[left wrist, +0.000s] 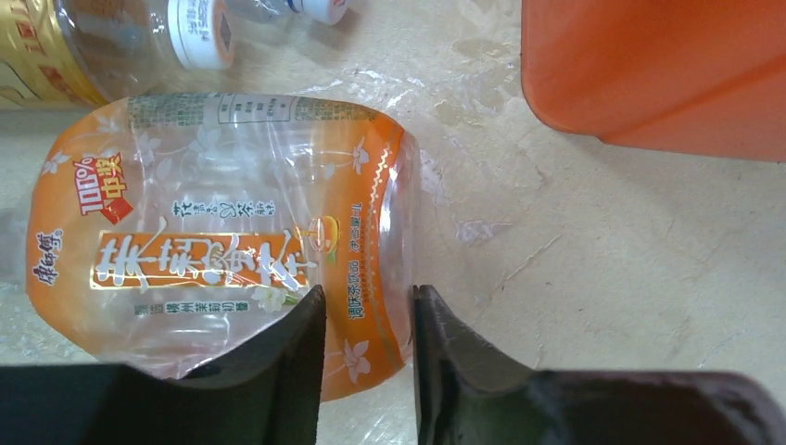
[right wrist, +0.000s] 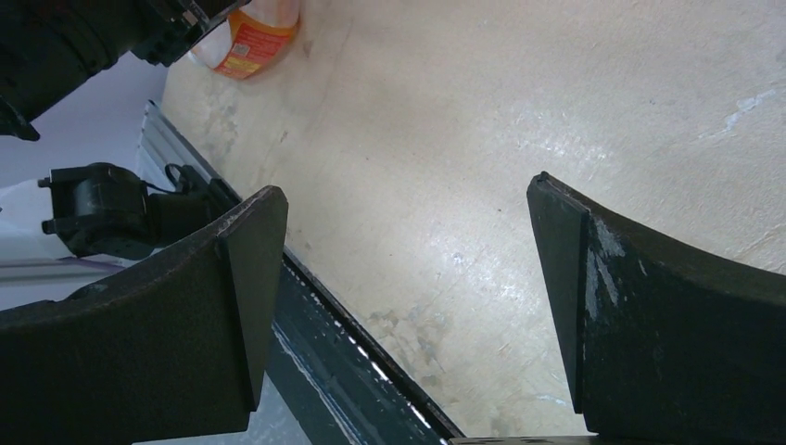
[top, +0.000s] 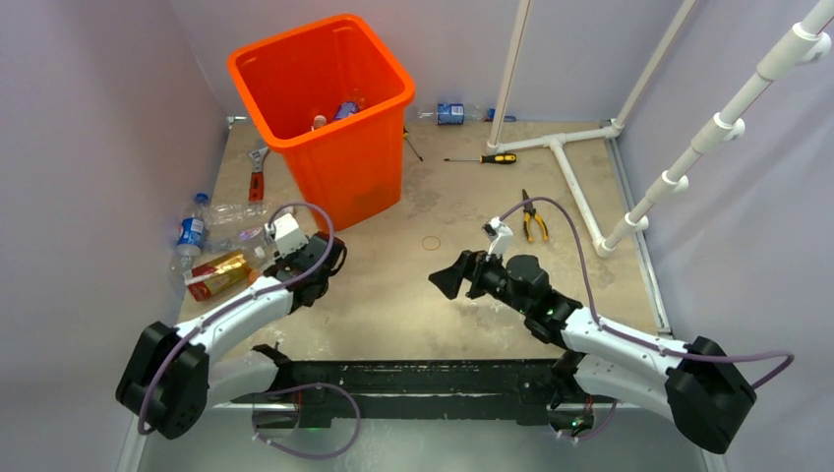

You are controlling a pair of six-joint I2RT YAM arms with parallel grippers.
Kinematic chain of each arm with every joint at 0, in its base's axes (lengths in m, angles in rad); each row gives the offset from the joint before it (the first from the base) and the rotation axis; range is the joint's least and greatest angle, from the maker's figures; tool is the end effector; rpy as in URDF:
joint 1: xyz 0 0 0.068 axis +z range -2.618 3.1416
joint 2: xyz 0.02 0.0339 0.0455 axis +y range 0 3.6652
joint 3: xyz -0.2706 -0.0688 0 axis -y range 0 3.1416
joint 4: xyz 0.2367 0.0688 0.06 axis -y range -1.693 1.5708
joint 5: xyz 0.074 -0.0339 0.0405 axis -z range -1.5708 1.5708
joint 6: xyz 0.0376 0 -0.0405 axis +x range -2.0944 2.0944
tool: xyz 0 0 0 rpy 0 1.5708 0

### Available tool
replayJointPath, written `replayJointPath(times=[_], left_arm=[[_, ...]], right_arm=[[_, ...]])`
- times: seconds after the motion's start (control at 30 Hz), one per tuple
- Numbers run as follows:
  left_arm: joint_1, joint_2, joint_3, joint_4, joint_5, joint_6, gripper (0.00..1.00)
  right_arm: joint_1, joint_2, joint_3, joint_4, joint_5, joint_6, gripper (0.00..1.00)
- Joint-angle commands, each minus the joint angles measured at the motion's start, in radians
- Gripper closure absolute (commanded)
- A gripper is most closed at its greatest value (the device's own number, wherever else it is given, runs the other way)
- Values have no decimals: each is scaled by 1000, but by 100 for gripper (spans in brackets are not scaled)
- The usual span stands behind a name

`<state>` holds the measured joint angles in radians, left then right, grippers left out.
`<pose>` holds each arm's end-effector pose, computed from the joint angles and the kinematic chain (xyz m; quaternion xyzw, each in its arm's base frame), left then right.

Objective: Put the plastic bottles in the bin
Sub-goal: Move the plastic bottle to the center of the board.

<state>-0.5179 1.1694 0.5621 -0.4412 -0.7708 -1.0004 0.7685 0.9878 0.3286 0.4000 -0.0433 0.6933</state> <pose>0.1809 -0.0729 0.1893 -0.3081 0.8461 0.0988 0.4235 0.1446 0.1421 0.2133 -0.0430 0.7913 0.4197 0.4425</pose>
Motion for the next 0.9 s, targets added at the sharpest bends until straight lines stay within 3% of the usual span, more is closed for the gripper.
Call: replayJointPath(times=[0.0,0.17,0.47,0.67,0.87], left_arm=[[-6,-100,-89,6,172,-41,78],[-105,-224,-97,-70,200,-71,100],[-413,-276,-70,-78,270,-152,100],[-653,-244,-76,236,317,88,100],[-858,-3,19,478,364,451,100]], right_arm=[[3,-46,19,-37,16,-23,1],[3,-52,29,-50,17,-22,1],[3,-100,47,-128,5,-43,1],[1,-245,119,-355,28,-78,1],[0,-383,249,-565,141,-114,1]])
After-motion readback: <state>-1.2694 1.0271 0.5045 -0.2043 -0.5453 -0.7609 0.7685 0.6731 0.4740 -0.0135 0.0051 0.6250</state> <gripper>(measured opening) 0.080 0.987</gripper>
